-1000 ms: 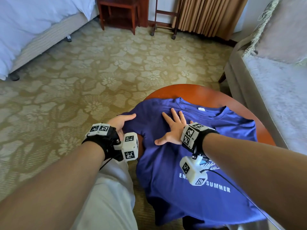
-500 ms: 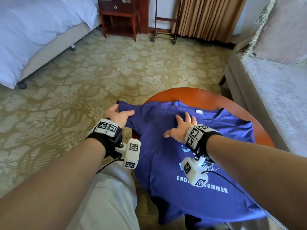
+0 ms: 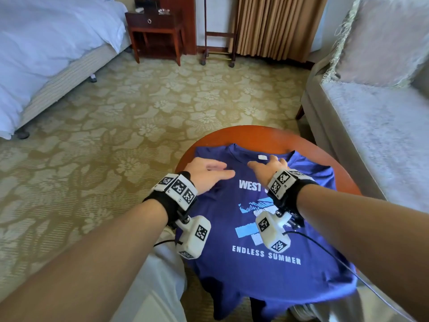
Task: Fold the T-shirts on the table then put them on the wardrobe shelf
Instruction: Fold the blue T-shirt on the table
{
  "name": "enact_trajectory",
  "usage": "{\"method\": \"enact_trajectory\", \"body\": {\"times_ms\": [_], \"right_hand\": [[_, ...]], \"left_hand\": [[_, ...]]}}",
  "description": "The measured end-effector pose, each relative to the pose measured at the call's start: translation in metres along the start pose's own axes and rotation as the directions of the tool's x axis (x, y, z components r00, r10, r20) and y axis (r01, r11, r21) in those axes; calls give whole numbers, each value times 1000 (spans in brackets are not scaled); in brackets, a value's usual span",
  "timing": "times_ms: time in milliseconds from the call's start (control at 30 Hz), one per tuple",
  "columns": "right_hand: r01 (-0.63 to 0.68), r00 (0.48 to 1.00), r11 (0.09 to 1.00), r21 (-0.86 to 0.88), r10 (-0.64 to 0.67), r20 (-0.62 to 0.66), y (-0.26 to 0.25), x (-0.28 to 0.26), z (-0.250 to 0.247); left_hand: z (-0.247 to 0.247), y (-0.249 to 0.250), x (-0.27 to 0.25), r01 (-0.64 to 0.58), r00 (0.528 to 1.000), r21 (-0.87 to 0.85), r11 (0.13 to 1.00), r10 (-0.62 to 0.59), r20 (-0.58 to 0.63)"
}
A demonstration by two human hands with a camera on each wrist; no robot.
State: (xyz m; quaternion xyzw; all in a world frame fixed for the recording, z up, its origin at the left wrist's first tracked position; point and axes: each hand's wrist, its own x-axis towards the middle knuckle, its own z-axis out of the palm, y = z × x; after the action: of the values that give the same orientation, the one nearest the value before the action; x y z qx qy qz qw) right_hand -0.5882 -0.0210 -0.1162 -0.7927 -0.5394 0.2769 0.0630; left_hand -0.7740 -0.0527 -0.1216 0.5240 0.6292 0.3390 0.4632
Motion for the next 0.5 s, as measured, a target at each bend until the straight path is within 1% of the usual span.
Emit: {"method": "enact_trajectory", "body": {"times_ms": [33,67,133,233,300,333,367,433,500], "right_hand": [[-27,999,1000,2,27,-19,6,2,-5],[-50,998,999,2,50,-45,13,4,-11],[-97,992,995,-6,97,-79,29,8,-25],[-167,975,986,-11,163,-154,50,15,-46],[-208,955,978,14,206,-213,65,26,-58],[-225,947,974,29,226,-229,73,32,-63],[-241,945,969,47,246,-217,80,37,-68],[-234,945,968,94,250,-212,93,48,-74],[-220,937,968,124,245,-248,103,60,-74]], "left_hand": [[1,0,2,10,999,-5,1000,-10,-36],[1,0,6,25,995,-14,1000,-26,-101],[-1,-1,15,70,973,-21,997,-73,-221],[-6,-3,26,138,941,30,990,-122,-315],[-5,0,34,170,928,53,984,-142,-344],[-4,4,37,179,927,64,982,-146,-346],[-2,10,40,191,930,99,977,-147,-338],[0,18,47,226,937,194,955,-158,-310],[2,25,53,242,943,252,937,-166,-289]]}}
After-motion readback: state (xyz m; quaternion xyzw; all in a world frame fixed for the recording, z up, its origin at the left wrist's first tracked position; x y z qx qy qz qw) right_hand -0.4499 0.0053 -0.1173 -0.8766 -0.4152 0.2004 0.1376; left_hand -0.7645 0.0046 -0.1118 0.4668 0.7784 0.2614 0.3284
